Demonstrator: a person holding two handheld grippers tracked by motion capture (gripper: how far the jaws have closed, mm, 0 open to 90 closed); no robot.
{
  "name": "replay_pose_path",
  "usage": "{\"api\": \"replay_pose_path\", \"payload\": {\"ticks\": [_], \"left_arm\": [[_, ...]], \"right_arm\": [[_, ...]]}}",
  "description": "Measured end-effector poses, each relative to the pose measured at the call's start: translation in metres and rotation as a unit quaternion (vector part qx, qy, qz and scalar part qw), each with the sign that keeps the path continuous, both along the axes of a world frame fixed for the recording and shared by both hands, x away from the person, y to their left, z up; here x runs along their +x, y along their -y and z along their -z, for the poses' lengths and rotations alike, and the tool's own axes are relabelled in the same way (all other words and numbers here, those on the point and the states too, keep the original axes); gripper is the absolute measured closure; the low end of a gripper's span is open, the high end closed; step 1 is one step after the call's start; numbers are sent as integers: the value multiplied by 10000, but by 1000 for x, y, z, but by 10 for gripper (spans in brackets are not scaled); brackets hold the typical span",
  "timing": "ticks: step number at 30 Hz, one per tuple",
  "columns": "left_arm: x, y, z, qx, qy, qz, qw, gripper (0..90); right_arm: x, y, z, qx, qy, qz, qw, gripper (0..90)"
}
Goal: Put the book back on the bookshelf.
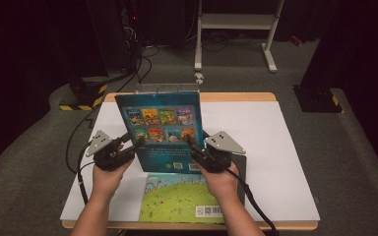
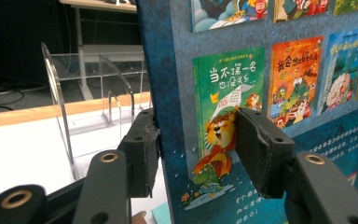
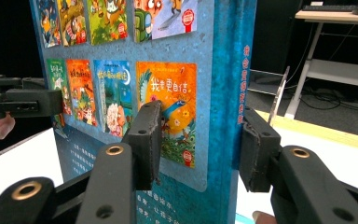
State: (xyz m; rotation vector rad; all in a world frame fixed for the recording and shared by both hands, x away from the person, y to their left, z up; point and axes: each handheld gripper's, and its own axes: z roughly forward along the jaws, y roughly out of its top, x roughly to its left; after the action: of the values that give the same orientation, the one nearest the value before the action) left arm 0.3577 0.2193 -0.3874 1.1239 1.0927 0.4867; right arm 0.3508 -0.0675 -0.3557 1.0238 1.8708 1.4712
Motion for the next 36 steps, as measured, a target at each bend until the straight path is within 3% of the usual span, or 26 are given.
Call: {"api": "replay_pose_path", "payload": {"ticks": [11,22,30,31,36], "left_arm": [[19,-2,-2,141,77,-40,9999,503],[47,-6,-3,52,172,-137,9997,500],[65,-10,5,171,161,-215,9995,492],[67,-9,6,76,132,-248,9996,491],[73,-9,13,165,-25,-256,9995,486]], "right_arm": [[16,-2,1,26,52,28,10000,556],[43,-9,-5,-8,57,71,10000,555],[57,-18,-4,-86,71,147,9998,562],[58,-19,-3,-112,95,151,9998,564],[61,-22,1,-132,64,149,9998,564]]}}
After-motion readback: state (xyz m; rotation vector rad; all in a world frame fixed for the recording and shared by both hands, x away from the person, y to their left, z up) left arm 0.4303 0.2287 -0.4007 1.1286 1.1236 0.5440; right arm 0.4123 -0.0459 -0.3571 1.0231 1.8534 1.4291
